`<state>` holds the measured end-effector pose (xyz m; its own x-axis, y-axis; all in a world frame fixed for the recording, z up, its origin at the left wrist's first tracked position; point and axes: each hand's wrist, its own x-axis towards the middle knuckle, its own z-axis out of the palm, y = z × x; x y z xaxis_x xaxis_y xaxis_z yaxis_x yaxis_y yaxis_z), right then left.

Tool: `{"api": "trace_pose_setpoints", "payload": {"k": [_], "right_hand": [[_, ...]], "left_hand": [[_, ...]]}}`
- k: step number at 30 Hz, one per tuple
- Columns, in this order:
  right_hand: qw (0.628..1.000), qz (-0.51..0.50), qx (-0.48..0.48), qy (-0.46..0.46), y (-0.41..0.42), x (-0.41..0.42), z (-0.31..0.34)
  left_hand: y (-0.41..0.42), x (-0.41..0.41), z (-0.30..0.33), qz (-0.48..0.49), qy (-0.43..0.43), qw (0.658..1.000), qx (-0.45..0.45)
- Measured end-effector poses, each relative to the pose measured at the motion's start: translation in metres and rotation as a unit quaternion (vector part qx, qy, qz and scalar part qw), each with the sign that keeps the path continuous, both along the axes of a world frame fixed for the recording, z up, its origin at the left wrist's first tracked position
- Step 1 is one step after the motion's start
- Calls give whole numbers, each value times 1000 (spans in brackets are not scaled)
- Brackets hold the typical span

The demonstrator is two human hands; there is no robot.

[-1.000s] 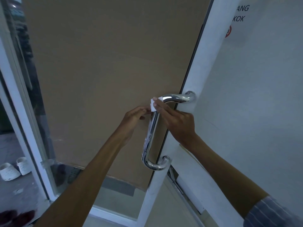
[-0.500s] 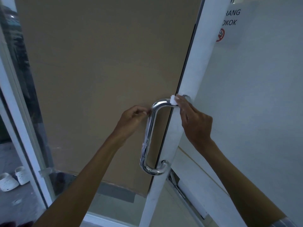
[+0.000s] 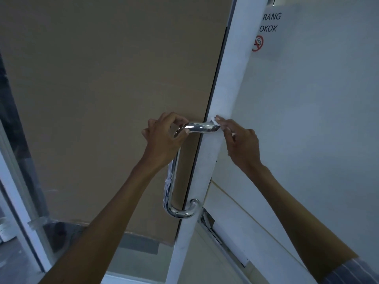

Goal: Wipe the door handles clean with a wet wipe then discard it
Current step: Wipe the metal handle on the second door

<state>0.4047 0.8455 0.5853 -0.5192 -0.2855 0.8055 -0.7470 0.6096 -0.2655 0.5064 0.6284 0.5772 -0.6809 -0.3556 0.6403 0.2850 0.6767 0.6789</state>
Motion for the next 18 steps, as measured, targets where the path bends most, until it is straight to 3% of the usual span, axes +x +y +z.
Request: {"api": "trace_pose_setpoints", "payload": {"k": [4, 8, 10, 13, 18], "right_hand": [[999, 34, -40, 1, -8, 8, -17], [984, 19, -161, -75, -16, 8, -24], [982, 28, -166, -81, -18, 10, -21], [992, 42, -101, -59, -11, 10, -12], [994, -37, 103, -28, -2, -3, 29]], "left_hand": [[0, -3, -1, -1, 1, 1000, 2], [2, -4, 1, -1, 5, 1000, -2], [1, -4, 2, 1, 2, 1000, -16], [-1, -6, 3, 2, -3, 1000, -29], [-1, -9, 5, 7, 1, 1000, -31]]}}
